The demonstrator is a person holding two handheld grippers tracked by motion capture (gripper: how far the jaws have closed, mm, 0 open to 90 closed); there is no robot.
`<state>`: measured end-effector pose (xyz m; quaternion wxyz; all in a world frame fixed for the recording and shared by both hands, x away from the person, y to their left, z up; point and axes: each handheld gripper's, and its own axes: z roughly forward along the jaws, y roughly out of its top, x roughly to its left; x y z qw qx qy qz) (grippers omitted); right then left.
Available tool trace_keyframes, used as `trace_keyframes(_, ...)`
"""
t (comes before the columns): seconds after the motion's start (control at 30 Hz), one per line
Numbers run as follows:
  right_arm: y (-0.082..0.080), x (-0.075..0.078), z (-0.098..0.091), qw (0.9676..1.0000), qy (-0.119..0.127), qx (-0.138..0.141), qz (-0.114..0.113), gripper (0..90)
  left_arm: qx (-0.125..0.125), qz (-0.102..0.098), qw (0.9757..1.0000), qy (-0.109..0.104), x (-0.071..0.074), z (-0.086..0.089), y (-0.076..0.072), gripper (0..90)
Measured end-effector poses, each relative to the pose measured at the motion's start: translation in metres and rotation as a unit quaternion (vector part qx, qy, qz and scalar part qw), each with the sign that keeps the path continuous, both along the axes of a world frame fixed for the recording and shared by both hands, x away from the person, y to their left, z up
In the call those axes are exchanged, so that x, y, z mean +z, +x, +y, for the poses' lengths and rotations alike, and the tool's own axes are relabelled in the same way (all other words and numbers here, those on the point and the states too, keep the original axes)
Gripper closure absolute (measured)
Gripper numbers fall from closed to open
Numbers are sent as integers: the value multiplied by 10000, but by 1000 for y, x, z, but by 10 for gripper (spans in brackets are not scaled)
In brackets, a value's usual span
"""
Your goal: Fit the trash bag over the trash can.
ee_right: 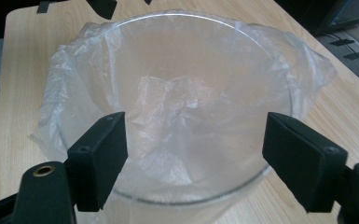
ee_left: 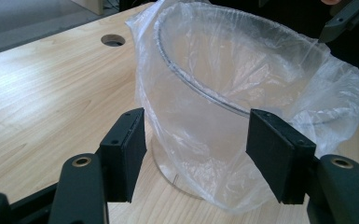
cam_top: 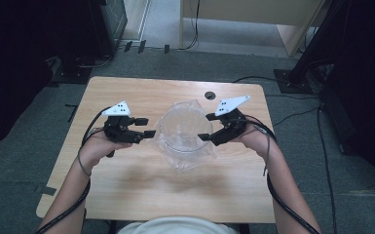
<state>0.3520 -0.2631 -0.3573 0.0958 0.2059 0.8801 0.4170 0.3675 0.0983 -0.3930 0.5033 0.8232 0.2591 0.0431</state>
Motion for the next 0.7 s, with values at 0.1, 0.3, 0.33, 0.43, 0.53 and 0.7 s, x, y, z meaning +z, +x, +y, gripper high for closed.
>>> trace_keyframes(0.1, -4, -1, -8, 10000, 78, -40, -20, 222, 35, -9, 10000, 10, 0, 3, 0, 370)
trace_keyframes(0.3, -8, -8, -24, 9996, 159, -225, 32, 222, 112, -50, 9999, -47, 3, 9, 0, 370)
trace_keyframes(0.33, -9, -9, -26, 9995, 179, -247, 38, 221, 116, -61, 9999, -36, 2, 10, 0, 369)
trace_keyframes(0.43, -11, -12, -33, 9993, 234, -295, 21, 222, 146, -84, 9999, 35, 1, 14, 0, 365)
trace_keyframes(0.53, -13, -17, -39, 9991, 233, -349, 54, 222, 196, -98, 9997, 48, 1, 18, 1, 360)
trace_keyframes(0.7, -18, -26, -48, 9983, 375, -441, 72, 221, 279, -93, 9996, 44, -2, 25, 2, 355)
